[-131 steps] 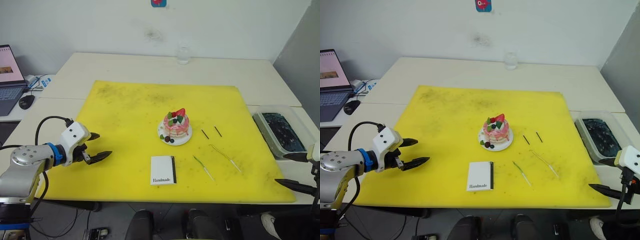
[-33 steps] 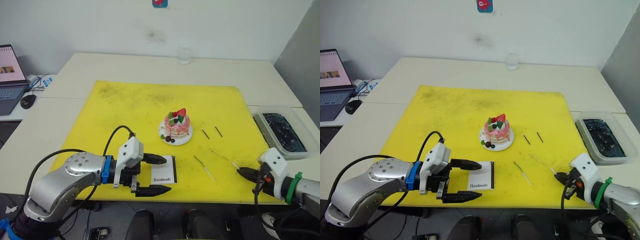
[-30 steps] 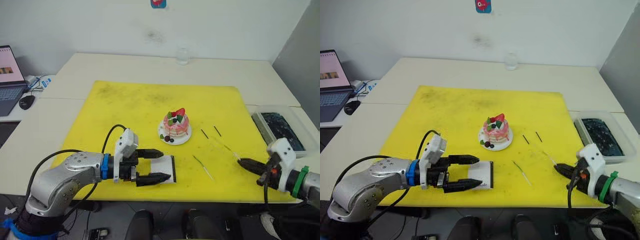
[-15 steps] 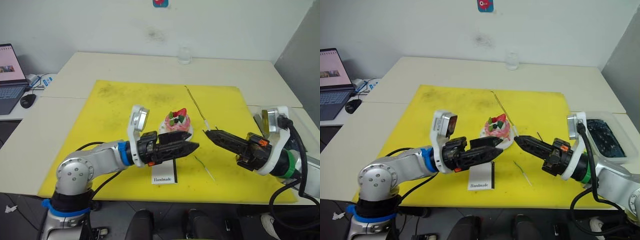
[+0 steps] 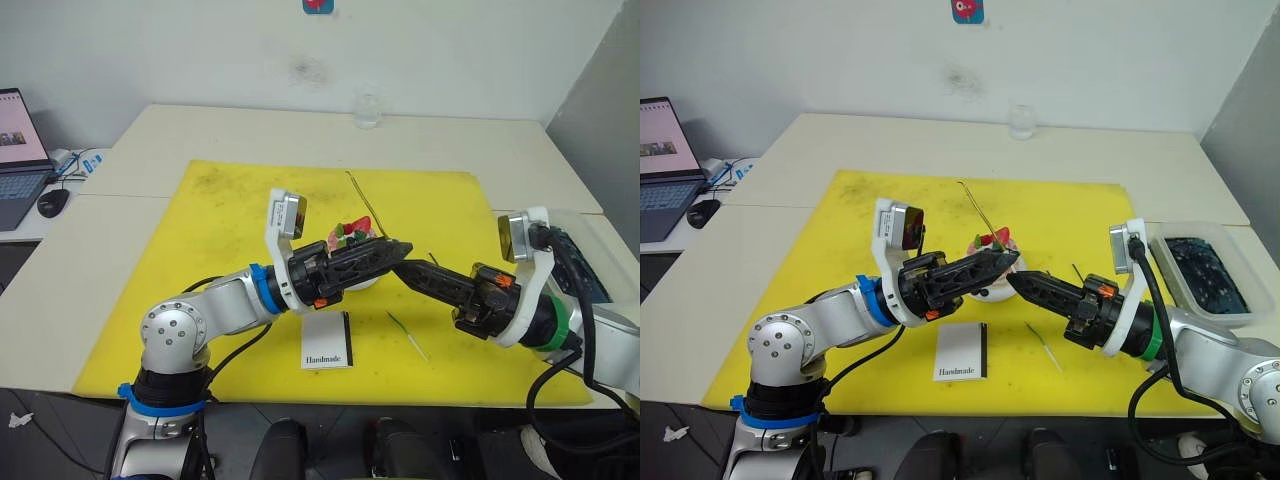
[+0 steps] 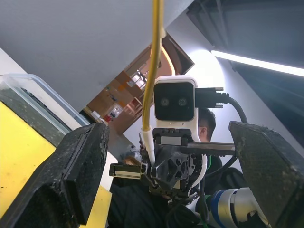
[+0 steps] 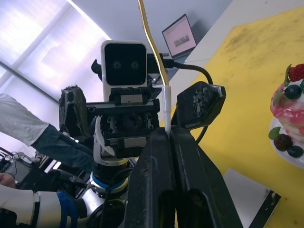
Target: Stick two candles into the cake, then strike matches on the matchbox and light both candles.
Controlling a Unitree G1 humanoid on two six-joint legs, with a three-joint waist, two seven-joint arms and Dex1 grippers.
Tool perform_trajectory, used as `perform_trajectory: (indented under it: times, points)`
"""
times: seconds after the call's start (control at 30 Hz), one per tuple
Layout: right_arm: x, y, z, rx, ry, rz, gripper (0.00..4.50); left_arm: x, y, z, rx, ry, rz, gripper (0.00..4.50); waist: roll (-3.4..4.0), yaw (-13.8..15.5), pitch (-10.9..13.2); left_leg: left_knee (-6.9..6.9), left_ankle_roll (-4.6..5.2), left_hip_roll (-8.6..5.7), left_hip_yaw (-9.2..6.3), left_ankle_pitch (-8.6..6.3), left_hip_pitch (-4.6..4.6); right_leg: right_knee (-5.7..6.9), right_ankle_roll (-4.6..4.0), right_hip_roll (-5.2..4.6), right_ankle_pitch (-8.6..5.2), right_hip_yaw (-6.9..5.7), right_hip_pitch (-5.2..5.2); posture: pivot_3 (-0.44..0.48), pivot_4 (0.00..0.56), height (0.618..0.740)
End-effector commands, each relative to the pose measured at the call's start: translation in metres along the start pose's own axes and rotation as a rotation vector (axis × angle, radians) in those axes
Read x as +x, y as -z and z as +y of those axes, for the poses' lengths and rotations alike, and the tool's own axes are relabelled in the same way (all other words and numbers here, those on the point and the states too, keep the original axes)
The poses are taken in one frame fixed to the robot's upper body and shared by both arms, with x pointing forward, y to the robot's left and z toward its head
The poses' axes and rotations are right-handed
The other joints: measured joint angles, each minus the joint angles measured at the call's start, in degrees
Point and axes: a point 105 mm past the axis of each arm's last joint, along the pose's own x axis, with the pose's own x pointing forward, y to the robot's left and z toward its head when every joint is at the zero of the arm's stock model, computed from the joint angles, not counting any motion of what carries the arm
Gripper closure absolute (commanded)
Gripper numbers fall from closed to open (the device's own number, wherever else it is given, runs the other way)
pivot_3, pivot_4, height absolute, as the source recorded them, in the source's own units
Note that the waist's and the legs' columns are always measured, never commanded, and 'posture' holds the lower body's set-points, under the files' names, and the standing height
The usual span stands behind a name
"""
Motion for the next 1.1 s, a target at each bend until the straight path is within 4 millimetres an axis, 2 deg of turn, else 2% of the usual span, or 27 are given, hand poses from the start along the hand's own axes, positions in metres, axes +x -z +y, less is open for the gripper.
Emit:
perform_trajectory:
  times: [0.03,0.1,0.3,0.4,0.5,0.53,0.73,0.8,0.87,1.1]
  points:
    - [0.002,-0.002,0.011,-0.016,-0.044,-0.004,4.50,0.003,-0.003,-0.008,-0.005,0.039,-0.008,0.39,0.00,0.00,0.00,0.00,0.00,0.00,0.00,0.00,0.00,0.00,0.00,0.00,0.00,0.00,0.00,0.000,0.150,0.740]
    - [0.002,-0.002,0.012,-0.016,-0.047,-0.002,4.50,0.003,-0.001,-0.006,-0.011,0.037,-0.004,0.83,0.00,0.01,0.00,0.00,0.00,0.00,0.00,0.00,0.00,0.00,0.00,0.00,0.00,0.00,0.00,0.000,0.150,0.740]
    - [0.003,0.001,0.013,-0.016,-0.054,0.011,4.50,0.003,0.003,-0.005,-0.024,0.038,0.010,2.81,0.00,0.04,0.00,0.00,0.00,0.01,0.00,0.00,-0.01,-0.01,0.00,0.00,0.00,0.01,-0.01,0.000,0.150,0.740]
    - [0.003,0.002,0.014,-0.018,-0.057,0.013,4.50,0.003,0.005,-0.006,-0.028,0.040,0.018,3.46,0.00,0.05,0.00,0.00,0.00,0.01,0.00,0.00,-0.01,-0.01,0.00,0.00,0.00,0.00,-0.01,0.000,0.150,0.740]
    - [0.004,0.003,0.015,-0.022,-0.060,0.018,4.50,0.003,0.005,-0.006,-0.029,0.039,0.019,4.34,0.00,0.05,0.00,-0.01,0.00,0.02,0.00,0.00,-0.01,-0.01,-0.01,0.00,-0.01,0.01,-0.02,0.000,0.150,0.740]
    - [0.004,0.004,0.015,-0.024,-0.059,0.020,4.50,0.003,0.006,-0.006,-0.029,0.039,0.020,4.47,0.00,0.05,0.00,-0.01,0.00,0.02,0.00,0.00,-0.01,-0.02,-0.01,-0.01,0.00,0.01,-0.02,0.000,0.150,0.740]
    - [0.003,0.005,0.016,-0.026,-0.067,0.029,4.50,0.002,0.006,-0.008,-0.021,0.041,0.025,4.47,0.00,0.06,0.00,-0.02,0.00,0.02,0.00,0.00,-0.02,-0.03,-0.01,-0.02,-0.01,0.00,-0.03,0.000,0.150,0.740]
    - [0.003,0.004,0.013,-0.058,-0.047,0.032,4.08,0.002,0.003,-0.008,-0.001,0.031,0.017,4.50,0.00,0.06,0.00,-0.02,0.00,0.02,0.00,0.00,-0.02,-0.03,-0.02,-0.02,-0.01,0.00,-0.03,0.000,0.150,0.740]
    - [0.001,0.005,0.007,-0.158,-0.006,0.071,3.58,-0.001,-0.009,-0.006,0.064,-0.005,0.003,4.50,0.00,0.07,0.00,-0.02,0.00,0.02,0.00,0.00,-0.02,-0.04,-0.02,-0.02,-0.01,0.00,-0.03,0.000,0.150,0.740]
    - [-0.002,0.000,-0.011,-0.526,0.103,0.188,1.04,-0.021,-0.049,0.009,0.420,-0.201,0.078,4.50,0.01,0.09,0.00,-0.07,-0.01,-0.05,0.03,0.00,-0.02,-0.05,-0.07,0.06,-0.04,-0.02,-0.09,0.000,0.150,0.740]
